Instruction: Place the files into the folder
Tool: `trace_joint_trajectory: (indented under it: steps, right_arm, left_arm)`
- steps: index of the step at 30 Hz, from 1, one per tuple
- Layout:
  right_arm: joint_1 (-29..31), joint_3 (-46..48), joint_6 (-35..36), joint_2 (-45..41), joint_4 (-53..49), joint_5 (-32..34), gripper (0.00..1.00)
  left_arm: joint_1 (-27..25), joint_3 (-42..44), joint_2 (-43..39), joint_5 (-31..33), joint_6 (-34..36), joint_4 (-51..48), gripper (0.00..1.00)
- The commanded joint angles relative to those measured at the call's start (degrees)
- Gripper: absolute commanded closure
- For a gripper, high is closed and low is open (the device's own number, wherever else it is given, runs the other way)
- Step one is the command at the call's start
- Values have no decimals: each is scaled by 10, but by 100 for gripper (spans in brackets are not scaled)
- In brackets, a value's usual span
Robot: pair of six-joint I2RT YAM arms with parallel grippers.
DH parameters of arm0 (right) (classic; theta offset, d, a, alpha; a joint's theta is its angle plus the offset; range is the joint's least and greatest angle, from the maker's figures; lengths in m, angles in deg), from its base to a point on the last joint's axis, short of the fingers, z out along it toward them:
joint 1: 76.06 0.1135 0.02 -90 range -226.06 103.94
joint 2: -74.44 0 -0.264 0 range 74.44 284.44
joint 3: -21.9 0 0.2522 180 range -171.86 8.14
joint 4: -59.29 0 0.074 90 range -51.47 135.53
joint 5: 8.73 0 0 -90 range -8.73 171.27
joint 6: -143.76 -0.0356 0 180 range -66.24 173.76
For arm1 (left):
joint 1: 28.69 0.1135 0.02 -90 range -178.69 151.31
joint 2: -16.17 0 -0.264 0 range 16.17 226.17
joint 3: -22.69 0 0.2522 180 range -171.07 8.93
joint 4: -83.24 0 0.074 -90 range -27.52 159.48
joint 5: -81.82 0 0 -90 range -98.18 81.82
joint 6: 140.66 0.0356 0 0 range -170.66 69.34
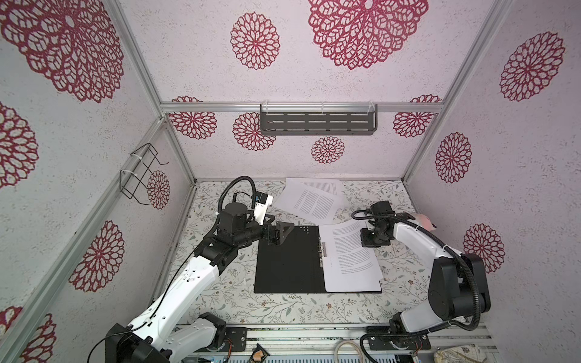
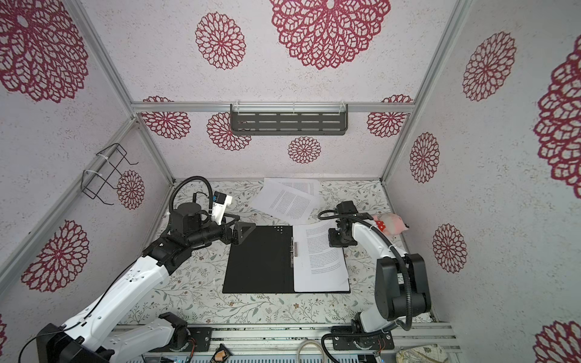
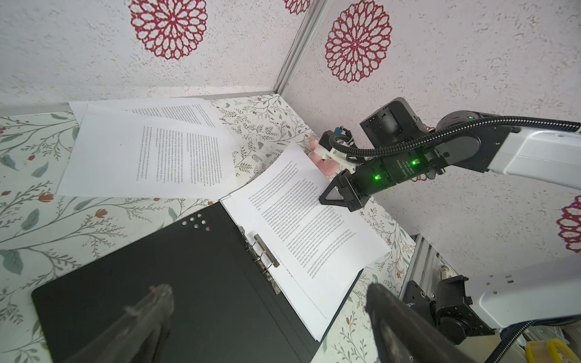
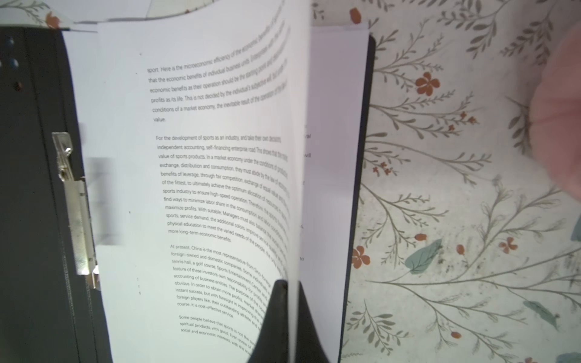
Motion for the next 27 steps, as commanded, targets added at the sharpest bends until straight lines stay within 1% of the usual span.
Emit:
trace_joint_trajectory:
  steps: [1,8,20,27]
  right_arm:
    - [-1,-6,17,1,-7,5,100]
    - [1,6,8,3,17,-27,100]
    - [10,25,-11,5,36,-60,100]
    - [21,32,-9,5,47,-66,100]
  left_arm:
    - [-1,-5,3,-8,16,20,1]
    - [0,-6,7,-2,20,15,1]
    - [1,-9,23,-10,16,11,1]
    - [2,-9,23,-10,15,12,1]
